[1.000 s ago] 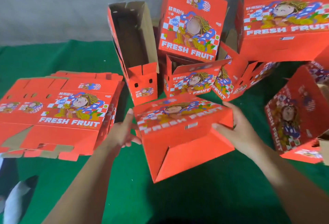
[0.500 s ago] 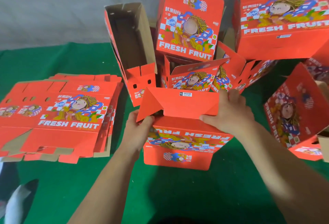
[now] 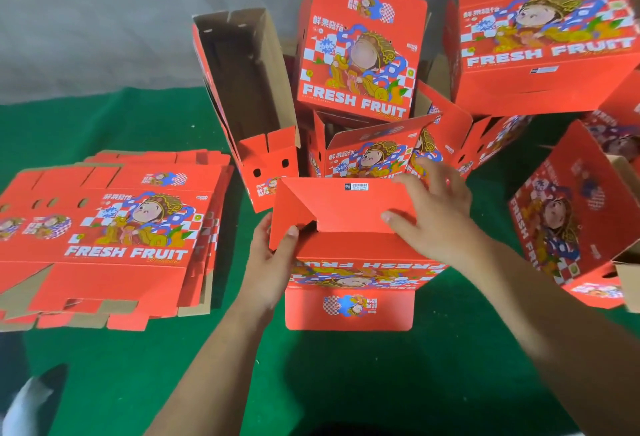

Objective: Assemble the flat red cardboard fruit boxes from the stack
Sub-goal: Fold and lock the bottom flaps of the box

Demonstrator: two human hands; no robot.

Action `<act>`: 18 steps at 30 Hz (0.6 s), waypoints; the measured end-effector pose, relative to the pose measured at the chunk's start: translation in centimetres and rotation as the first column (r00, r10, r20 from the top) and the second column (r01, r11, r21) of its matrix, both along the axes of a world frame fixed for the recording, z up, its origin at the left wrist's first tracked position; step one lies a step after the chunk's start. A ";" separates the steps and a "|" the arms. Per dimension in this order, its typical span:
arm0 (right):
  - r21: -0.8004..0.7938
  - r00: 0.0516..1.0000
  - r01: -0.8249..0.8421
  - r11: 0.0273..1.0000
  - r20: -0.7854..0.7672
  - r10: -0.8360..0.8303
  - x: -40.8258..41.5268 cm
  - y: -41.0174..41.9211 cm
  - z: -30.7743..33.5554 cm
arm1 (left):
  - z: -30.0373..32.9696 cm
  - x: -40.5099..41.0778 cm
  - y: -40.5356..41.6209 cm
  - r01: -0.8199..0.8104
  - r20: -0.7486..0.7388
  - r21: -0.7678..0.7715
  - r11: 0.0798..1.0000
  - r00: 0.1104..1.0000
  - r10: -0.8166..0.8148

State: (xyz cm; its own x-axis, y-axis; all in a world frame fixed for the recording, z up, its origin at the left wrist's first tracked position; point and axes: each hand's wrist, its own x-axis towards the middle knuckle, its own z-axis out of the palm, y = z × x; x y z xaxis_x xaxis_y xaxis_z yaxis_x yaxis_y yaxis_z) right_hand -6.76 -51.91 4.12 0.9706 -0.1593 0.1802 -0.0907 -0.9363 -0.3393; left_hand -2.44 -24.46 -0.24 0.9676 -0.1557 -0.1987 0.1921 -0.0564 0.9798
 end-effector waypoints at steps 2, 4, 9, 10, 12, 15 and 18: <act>-0.258 0.995 -0.080 0.963 0.033 0.092 -0.8 2.2 -0.8 | -0.1 0.0 -0.1 -0.014 -0.011 -0.015 1.000 1.000 0.014; -0.261 0.988 -0.105 0.960 -0.141 0.070 -1.3 4.0 -1.4 | -0.1 0.1 -0.3 -0.028 -0.035 -0.035 0.999 0.999 0.026; -0.220 0.926 -0.110 0.969 -0.376 0.019 -0.6 4.0 -1.4 | 0.1 0.0 -0.3 0.024 -0.036 -0.008 1.000 0.999 -0.024; -0.212 0.914 -0.127 0.969 -0.404 0.032 -0.6 3.9 -1.4 | 0.2 -0.1 -0.3 0.036 -0.040 -0.001 0.999 0.999 -0.036; -0.198 0.921 -0.142 0.970 -0.387 0.055 -0.8 3.5 -1.5 | 0.3 -0.3 -0.4 0.036 -0.046 0.007 0.999 0.998 -0.036; -0.150 0.935 -0.135 0.980 -0.345 0.076 -1.0 2.7 -1.3 | 0.3 -0.4 -0.5 0.037 -0.058 0.016 0.999 0.998 -0.036; -0.127 0.938 -0.171 0.977 -0.323 0.122 -1.2 2.2 -0.9 | 0.1 -0.6 -0.4 0.036 -0.030 0.067 0.997 0.999 -0.034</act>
State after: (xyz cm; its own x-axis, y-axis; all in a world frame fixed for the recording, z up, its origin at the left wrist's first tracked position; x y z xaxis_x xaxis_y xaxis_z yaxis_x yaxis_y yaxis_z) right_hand -7.96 -49.66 3.23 0.9922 -0.0052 -0.1246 -0.0265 -0.9852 -0.1694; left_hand -3.06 -24.88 -0.16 0.9555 -0.1744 -0.2380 0.2175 -0.1291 0.9675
